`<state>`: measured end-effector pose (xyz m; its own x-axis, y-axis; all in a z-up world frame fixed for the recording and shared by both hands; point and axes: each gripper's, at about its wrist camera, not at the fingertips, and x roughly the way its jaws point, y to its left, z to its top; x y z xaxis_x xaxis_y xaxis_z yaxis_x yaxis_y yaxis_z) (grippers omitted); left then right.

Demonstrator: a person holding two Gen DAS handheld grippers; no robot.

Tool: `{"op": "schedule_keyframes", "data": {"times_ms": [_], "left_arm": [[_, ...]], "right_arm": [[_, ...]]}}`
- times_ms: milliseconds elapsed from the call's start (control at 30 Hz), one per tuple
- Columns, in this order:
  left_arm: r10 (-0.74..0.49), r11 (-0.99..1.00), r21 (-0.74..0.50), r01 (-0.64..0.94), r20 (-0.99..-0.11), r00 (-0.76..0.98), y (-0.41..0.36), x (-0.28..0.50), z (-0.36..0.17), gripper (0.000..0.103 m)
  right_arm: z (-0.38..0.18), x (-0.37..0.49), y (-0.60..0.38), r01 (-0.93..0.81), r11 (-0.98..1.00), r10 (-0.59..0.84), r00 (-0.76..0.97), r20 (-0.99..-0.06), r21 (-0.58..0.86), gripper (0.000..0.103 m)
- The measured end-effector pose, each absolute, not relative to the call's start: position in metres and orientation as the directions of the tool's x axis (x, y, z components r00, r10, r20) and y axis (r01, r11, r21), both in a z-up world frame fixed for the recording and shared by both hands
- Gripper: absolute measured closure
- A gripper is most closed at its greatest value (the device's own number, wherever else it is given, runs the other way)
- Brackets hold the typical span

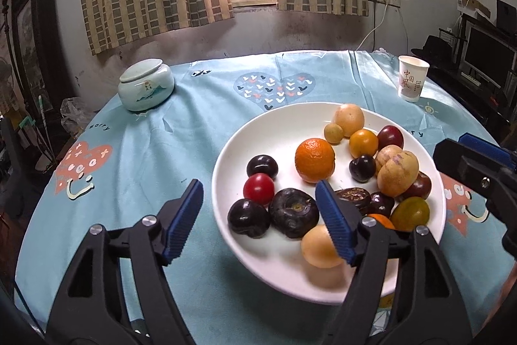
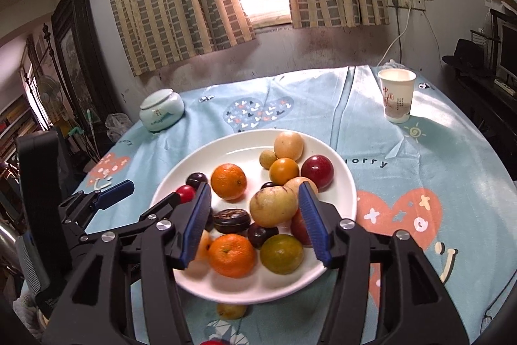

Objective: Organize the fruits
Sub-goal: 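Withdraw both open tools and approach the red fruit and small pear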

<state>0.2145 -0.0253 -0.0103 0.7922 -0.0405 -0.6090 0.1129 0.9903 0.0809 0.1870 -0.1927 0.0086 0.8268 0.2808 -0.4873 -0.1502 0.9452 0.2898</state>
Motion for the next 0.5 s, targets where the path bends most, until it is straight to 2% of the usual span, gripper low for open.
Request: {"op": "schedule_keyframes", "data": {"times_ms": [67, 233, 500], "left_arm": [[-0.045, 0.991, 0.072, 0.110, -0.599, 0.800, -0.020, 0.203, -0.005, 0.027], [-0.039, 0.991, 0.084, 0.106, -0.576, 0.816, -0.012, 0.172, -0.001, 0.021], [-0.065, 0.989, 0.067, 0.135, -0.623, 0.780, 0.002, 0.119, -0.020, 0.013]], "right_arm": [[0.015, 0.172, -0.191, -0.155, 0.945, 0.277, 0.845, -0.457, 0.287, 0.039], [0.013, 0.129, -0.186, -0.175, 0.944, 0.283, 0.863, -0.419, 0.278, 0.039], [-0.017, 0.083, -0.220, -0.099, 0.927, 0.270, 0.846, -0.459, 0.361, 0.033]]}}
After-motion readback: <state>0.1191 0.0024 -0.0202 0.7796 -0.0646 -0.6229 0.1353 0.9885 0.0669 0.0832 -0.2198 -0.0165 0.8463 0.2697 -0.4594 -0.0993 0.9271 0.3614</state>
